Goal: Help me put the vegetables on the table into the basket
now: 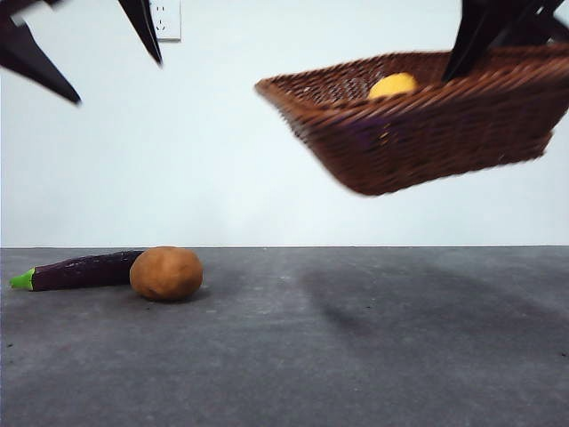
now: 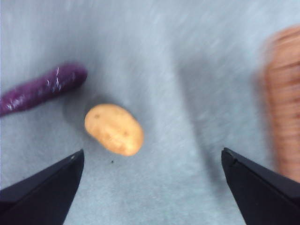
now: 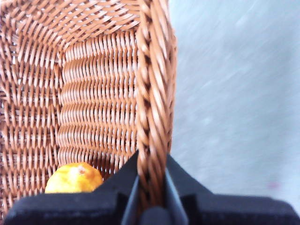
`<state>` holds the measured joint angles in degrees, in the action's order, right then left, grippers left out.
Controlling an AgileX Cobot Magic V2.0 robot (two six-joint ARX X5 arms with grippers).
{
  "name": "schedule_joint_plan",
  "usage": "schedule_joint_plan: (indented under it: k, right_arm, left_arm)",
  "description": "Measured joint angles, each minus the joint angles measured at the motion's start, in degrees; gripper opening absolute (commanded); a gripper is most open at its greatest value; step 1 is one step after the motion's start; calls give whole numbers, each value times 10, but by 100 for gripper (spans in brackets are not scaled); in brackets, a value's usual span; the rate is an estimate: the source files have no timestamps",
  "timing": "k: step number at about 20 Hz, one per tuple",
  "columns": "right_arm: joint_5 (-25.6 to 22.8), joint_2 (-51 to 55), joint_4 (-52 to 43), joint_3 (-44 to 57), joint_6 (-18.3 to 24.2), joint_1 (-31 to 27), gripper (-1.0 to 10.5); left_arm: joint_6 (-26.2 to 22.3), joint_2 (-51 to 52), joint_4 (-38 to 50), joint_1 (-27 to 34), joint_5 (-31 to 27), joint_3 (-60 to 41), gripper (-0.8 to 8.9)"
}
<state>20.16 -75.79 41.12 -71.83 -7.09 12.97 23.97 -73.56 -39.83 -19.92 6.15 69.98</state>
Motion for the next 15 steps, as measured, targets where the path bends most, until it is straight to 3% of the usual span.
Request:
schedule_joint_plan:
  k: [4, 8, 15]
  right_arm:
    - [1, 3, 59, -55, 42, -29, -12]
    - [2, 8, 82, -56, 59, -34, -12]
    - [3, 8, 79, -56, 67, -34, -12]
  left_arm:
    - [8, -143, -28, 1, 3, 74, 490]
    - [18, -263, -120, 16, -2, 177, 490]
    - [45, -350, -132, 22, -2, 216, 491]
